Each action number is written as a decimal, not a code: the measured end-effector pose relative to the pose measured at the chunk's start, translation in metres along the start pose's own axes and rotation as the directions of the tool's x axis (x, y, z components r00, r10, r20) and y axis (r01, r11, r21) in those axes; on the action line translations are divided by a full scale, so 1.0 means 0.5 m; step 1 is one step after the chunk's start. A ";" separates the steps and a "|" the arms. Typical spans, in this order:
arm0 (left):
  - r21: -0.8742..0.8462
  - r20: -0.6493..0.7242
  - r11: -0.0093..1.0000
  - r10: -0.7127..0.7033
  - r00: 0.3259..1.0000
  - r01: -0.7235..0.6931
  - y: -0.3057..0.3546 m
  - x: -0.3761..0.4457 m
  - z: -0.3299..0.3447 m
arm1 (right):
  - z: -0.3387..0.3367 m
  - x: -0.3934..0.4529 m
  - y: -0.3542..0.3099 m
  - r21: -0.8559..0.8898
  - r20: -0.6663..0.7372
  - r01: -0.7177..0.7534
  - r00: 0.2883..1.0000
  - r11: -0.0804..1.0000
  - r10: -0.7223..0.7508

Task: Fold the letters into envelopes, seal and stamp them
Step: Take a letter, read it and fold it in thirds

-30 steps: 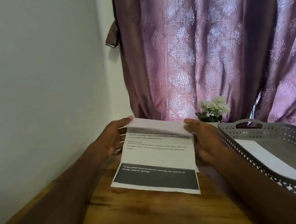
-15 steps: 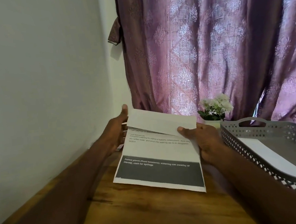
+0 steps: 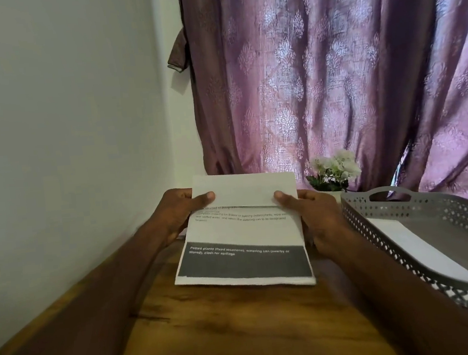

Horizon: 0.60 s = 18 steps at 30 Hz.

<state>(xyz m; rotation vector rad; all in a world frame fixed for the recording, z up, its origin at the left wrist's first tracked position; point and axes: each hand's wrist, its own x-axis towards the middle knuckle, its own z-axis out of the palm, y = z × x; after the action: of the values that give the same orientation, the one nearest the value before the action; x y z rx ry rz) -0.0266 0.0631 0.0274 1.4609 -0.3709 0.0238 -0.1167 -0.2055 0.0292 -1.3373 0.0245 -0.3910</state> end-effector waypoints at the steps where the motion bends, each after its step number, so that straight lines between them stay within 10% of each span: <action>1: -0.016 0.022 1.000 -0.003 1.000 0.003 0.000 -0.001 0.003 | 0.000 -0.002 0.002 -0.023 0.009 -0.006 1.000 1.000 0.006; 18: -0.157 -0.105 0.988 -0.012 0.994 -0.005 0.009 0.001 -0.011 | -0.012 0.025 0.010 -0.008 -0.115 -0.025 0.993 1.000 0.024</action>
<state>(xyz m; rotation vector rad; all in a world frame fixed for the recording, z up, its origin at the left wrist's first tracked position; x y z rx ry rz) -0.0260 0.0688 0.0316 1.2987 -0.2780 0.0673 -0.1052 -0.2136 0.0255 -1.3217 0.1384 -0.4475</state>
